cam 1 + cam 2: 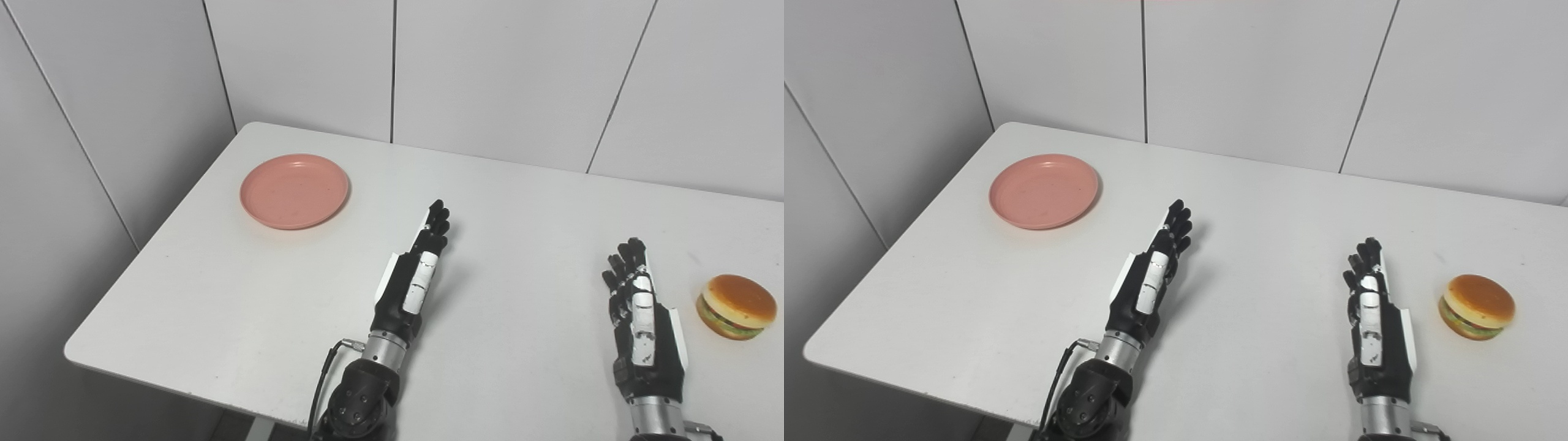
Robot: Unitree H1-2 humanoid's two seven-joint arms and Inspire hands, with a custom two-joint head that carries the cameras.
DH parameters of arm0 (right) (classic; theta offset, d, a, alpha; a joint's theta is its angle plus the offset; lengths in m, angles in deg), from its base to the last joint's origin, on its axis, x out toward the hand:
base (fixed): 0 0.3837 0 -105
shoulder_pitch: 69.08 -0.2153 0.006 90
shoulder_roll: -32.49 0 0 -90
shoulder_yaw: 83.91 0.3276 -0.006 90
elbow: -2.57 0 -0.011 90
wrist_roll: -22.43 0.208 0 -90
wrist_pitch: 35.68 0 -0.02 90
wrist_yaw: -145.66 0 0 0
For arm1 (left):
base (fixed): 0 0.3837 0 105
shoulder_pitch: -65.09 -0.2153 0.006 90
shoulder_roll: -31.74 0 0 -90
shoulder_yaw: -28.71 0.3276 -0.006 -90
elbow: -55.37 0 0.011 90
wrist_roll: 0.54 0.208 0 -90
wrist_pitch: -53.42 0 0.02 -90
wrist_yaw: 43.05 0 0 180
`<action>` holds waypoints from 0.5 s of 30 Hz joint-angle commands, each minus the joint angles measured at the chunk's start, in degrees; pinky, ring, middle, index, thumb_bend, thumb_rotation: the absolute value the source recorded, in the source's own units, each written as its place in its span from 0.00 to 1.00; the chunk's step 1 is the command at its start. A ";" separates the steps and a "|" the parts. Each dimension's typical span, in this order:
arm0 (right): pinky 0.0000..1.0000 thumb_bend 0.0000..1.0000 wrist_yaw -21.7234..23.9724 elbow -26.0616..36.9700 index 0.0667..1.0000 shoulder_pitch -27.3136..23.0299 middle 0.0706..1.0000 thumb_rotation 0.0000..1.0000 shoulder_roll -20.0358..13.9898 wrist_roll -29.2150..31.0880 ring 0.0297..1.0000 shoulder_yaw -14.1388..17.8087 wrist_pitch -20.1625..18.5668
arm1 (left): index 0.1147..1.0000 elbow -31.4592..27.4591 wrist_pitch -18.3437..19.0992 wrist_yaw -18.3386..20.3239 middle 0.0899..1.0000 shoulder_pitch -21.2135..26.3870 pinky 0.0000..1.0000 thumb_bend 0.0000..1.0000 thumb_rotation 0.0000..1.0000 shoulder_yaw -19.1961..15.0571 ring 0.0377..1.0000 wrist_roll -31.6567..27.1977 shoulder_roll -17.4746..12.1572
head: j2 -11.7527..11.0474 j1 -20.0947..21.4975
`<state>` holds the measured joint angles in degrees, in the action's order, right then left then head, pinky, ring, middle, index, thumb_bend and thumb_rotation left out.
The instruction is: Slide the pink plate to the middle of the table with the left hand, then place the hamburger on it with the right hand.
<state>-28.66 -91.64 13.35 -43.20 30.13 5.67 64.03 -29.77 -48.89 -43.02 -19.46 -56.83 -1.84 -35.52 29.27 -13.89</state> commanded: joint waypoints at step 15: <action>1.00 0.61 0.01 -3.03 1.00 1.75 1.00 0.99 1.40 -0.20 1.00 -0.15 2.63 | 0.85 -12.36 6.60 0.51 0.87 4.96 0.86 0.89 1.00 -4.82 0.86 -3.01 -4.86 | 0.16 0.53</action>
<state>-28.66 -91.95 13.30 -42.82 29.77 5.68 64.05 -40.27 -41.08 -42.44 -17.29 -61.15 -4.78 -39.84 29.35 -13.36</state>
